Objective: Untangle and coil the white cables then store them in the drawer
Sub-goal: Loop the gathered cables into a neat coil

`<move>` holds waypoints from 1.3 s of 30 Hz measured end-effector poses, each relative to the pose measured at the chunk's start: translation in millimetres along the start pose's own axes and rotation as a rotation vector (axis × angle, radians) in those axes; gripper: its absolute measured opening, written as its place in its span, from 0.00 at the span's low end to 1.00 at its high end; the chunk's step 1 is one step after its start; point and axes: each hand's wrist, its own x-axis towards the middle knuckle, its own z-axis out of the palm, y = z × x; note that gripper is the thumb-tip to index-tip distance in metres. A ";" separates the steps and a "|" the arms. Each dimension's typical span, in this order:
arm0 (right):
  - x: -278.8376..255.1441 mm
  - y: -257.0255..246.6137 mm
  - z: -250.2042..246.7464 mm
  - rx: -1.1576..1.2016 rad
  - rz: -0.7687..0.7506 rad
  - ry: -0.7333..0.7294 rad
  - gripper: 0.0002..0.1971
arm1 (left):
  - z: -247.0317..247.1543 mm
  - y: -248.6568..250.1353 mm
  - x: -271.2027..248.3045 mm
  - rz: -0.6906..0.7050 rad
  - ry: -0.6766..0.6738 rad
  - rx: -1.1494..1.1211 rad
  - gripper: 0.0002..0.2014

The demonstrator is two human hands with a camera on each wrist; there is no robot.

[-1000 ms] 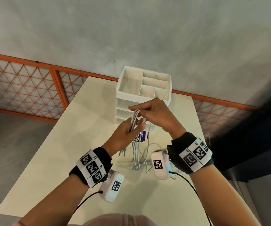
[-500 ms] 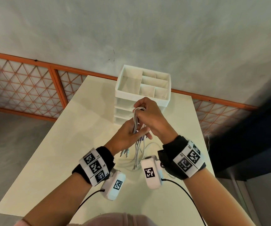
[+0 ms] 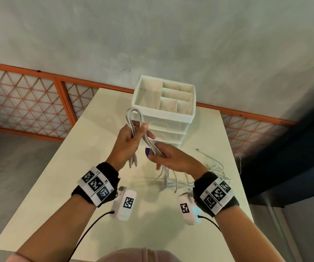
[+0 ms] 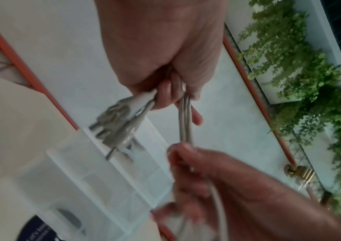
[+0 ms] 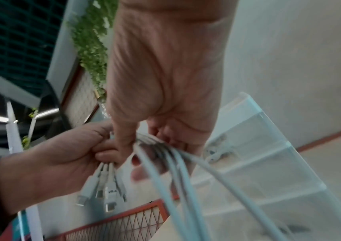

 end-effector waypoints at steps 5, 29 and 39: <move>-5.0 -14.7 1.7 -0.070 -0.089 0.109 0.08 | -4.0 -17.7 8.9 -0.006 0.176 -0.014 0.18; -31.9 -52.4 -44.6 -0.076 -0.160 0.312 0.06 | 0.3 3.5 14.1 -0.111 -0.223 -0.174 0.09; -32.0 -66.1 -41.3 -0.243 -0.225 0.318 0.10 | 11.4 11.2 2.0 -0.198 -0.308 -0.170 0.17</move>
